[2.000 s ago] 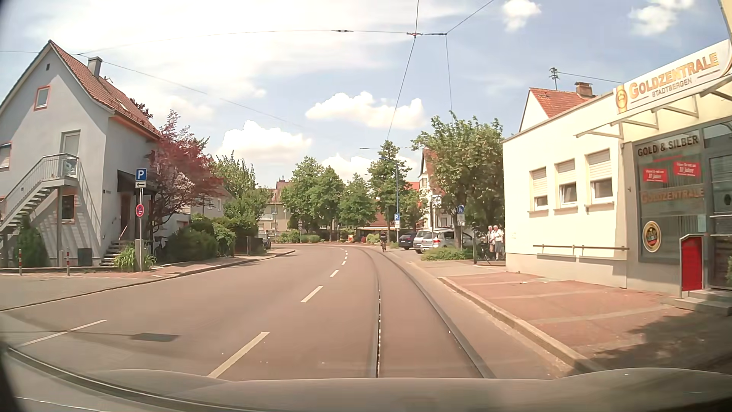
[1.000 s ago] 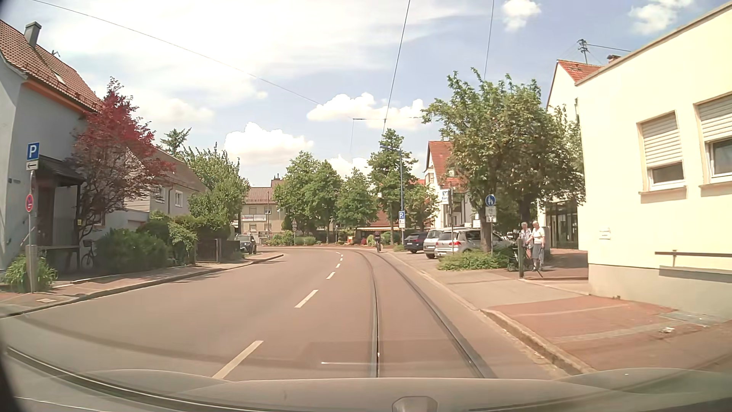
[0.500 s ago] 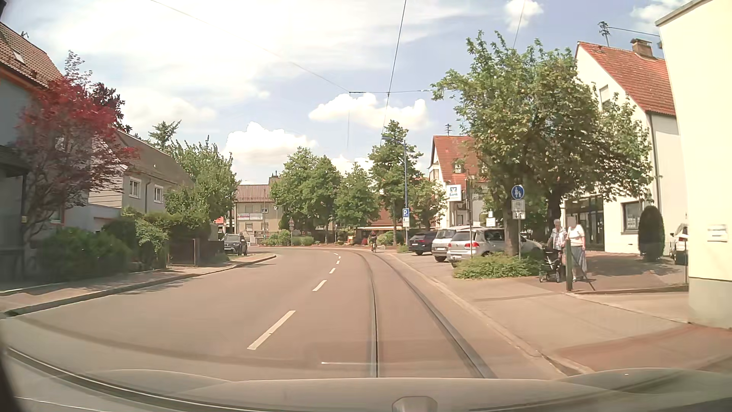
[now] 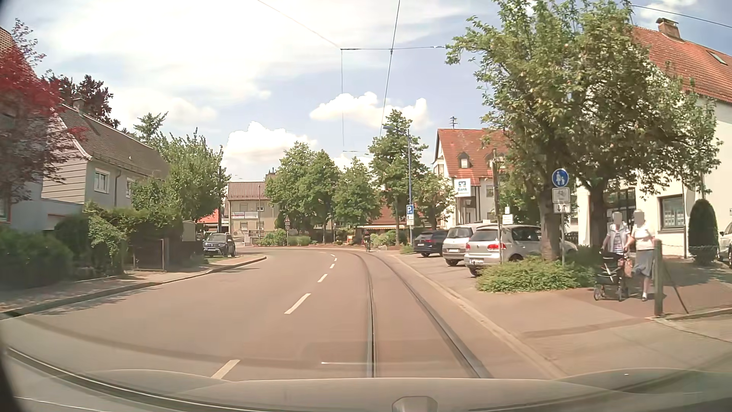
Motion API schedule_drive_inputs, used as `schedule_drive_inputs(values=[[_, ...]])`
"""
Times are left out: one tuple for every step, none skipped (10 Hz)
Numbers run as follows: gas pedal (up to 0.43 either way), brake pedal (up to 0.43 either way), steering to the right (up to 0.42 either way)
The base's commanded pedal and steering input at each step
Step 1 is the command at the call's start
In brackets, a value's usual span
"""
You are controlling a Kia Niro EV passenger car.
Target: Follow the waypoints while adhering to traffic rules and regulations
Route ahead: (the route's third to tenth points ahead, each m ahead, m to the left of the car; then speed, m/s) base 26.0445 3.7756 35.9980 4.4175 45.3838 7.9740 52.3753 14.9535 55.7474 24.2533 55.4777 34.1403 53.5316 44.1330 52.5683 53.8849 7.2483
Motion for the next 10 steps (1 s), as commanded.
schedule_drive_inputs(values=[[0.189, 0.0, -0.014], [0.177, 0.0, -0.016], [0.177, 0.0, -0.016], [0.157, 0.0, -0.015], [0.15, 0.0, -0.013], [0.15, 0.0, -0.012], [0.138, 0.0, -0.012], [0.138, 0.0, -0.014], [0.138, 0.0, -0.014], [0.138, 0.0, -0.015]])
